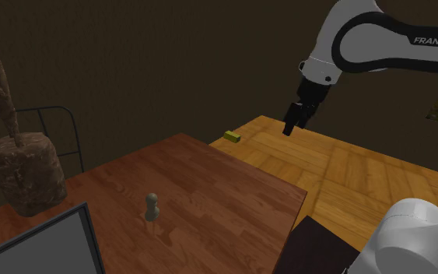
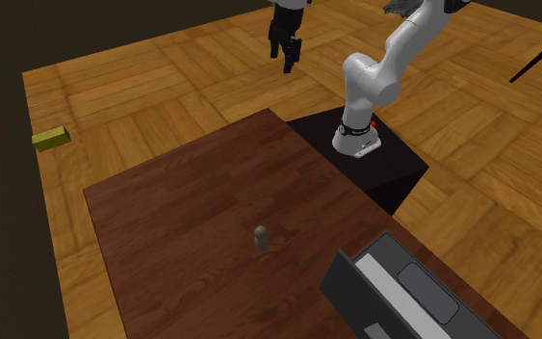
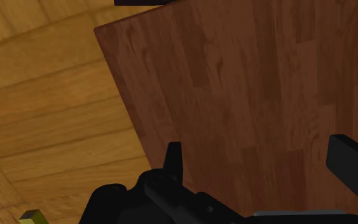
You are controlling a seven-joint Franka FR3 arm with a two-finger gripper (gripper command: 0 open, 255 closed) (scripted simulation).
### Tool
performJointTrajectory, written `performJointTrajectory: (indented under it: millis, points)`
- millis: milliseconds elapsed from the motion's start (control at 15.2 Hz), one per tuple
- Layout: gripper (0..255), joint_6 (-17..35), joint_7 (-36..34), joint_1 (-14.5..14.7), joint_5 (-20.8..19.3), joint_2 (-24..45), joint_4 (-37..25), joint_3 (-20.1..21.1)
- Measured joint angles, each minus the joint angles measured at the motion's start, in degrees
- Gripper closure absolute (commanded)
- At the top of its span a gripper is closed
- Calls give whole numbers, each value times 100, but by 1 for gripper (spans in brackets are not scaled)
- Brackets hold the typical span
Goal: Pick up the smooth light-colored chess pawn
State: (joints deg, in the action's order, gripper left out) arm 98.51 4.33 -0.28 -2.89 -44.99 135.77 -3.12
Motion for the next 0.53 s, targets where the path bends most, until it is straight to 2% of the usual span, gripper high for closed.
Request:
performJointTrajectory:
  millis: [198, 528]
  points:
    - [0, 163, -172, 28, 64, 12, 147, 128]
    - [0, 693, -946, 179, 353, 311, 357, 730]
